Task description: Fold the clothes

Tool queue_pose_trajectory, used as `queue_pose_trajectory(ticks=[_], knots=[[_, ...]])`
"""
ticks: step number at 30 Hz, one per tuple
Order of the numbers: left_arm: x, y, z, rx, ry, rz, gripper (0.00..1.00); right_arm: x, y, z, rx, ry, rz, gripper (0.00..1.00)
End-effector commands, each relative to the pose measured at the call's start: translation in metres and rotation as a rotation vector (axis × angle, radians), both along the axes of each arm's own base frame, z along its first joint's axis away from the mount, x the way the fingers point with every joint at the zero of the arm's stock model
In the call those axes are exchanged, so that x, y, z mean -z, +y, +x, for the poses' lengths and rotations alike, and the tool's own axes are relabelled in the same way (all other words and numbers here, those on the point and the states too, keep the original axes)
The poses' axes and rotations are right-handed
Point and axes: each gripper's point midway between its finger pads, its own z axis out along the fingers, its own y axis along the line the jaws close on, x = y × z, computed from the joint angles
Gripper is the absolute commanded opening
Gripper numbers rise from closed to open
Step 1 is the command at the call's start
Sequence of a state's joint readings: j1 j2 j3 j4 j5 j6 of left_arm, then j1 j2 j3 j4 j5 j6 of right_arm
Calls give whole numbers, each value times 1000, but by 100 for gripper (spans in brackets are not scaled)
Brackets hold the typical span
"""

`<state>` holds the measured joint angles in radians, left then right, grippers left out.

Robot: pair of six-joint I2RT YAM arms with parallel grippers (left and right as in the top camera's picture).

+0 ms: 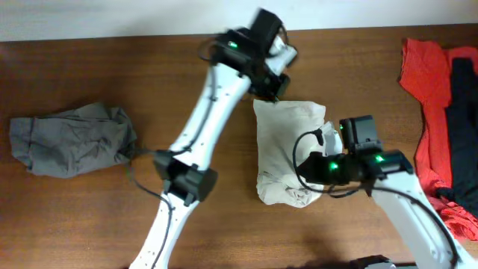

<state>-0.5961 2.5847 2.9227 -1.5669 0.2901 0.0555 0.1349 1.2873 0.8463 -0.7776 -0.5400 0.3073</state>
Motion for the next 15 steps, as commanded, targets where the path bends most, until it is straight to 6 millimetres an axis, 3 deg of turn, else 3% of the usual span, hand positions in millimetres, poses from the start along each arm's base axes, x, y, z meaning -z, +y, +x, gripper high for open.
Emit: queue_pose_trajectory(ticks=[1,5,10,13,15], knots=[[65,-24,-29,143,125,59,0,16,7,-1,23,107,29,4],[114,-31,-40,203,178,124,1,41,5,-15,39,258,8,4],[172,-22,-36,188,231,191,1,67,-11,-53,50,473,-98,4],[194,-8,-26,163,233,238,0,73,-17,-73,33,530,-131,4],[197,-2,-19,147,229,238,1,74,-18,-82,17,554,-136,4]])
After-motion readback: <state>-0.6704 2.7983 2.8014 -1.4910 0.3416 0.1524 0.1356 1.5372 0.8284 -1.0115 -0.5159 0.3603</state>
